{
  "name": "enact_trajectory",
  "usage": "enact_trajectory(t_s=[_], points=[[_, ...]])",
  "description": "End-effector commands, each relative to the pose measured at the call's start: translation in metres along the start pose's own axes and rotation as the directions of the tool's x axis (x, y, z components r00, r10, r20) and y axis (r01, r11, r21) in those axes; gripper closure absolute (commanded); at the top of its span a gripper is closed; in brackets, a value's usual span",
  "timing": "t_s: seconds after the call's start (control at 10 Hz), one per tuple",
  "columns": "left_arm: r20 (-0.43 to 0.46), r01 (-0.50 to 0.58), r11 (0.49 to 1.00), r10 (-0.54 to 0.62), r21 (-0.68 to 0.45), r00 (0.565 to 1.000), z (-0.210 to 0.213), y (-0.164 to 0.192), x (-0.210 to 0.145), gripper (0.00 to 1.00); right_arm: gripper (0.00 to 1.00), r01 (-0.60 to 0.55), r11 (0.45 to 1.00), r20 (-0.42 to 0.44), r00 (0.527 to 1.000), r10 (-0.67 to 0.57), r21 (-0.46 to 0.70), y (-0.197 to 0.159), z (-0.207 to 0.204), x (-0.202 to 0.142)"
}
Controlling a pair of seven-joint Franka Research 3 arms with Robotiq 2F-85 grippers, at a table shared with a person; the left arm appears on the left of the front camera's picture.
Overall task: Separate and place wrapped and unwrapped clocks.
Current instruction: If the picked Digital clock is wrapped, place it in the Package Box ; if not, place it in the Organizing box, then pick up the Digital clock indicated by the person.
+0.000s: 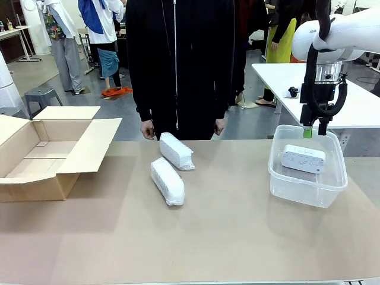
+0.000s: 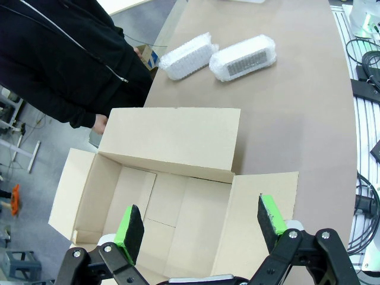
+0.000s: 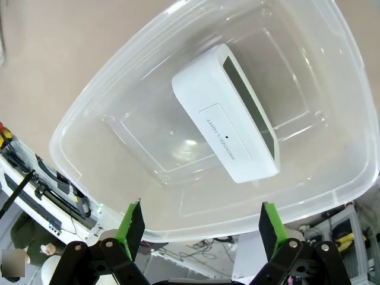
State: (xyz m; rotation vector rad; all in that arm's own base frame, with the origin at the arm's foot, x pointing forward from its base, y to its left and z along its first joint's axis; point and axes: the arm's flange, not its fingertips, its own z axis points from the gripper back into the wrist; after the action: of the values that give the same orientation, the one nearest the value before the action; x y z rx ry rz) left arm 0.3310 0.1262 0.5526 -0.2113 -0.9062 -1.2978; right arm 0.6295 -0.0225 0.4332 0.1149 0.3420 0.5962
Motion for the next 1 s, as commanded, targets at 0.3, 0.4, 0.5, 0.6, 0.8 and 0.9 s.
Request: enact_trajectory(t_s=[0.3, 0.4, 0.5, 0.6, 0.8, 0.9], points=[[0.021, 0.019, 1.0, -0.019, 0.003, 1.0, 0.0008, 0.0013, -0.0017, 0.0, 0.0, -0.004, 1.0, 0.006, 1.0, 0.004, -0.005, 0.0006, -0.0035, -0.0014], [0.021, 0.019, 1.0, -0.019, 0.003, 1.0, 0.0008, 0.0013, -0.0017, 0.0, 0.0, -0.004, 1.0, 0.006, 1.0, 0.004, -0.005, 0.0006, -0.0035, -0.0014], [0.021, 0.019, 1.0, -0.019, 0.003, 1.0, 0.0008, 0.0013, -0.0017, 0.0, 0.0, -0.004, 1.0, 0.006, 1.0, 0.004, -0.005, 0.0006, -0.0035, -0.0014], [0.021, 0.019, 1.0, -0.019, 0.003, 1.0, 0.0008, 0.0013, -0.0017, 0.0, 0.0, -0.004, 1.0, 0.006, 1.0, 0.004, -0.005, 0.0006, -0.0035, -0.0014], [0.021, 0.019, 1.0, -0.019, 0.003, 1.0, 0.0008, 0.0013, -0.0017, 0.0, 0.0, -0.004, 1.0, 0.006, 1.0, 0.004, -0.005, 0.0006, -0.0035, -0.0014], [0.021, 0.019, 1.0, -0.019, 0.003, 1.0, 0.0008, 0.0013, -0.0017, 0.0, 0.0, -0.004, 1.0, 0.006, 1.0, 0.004, -0.005, 0.0006, -0.0035, -0.0014]])
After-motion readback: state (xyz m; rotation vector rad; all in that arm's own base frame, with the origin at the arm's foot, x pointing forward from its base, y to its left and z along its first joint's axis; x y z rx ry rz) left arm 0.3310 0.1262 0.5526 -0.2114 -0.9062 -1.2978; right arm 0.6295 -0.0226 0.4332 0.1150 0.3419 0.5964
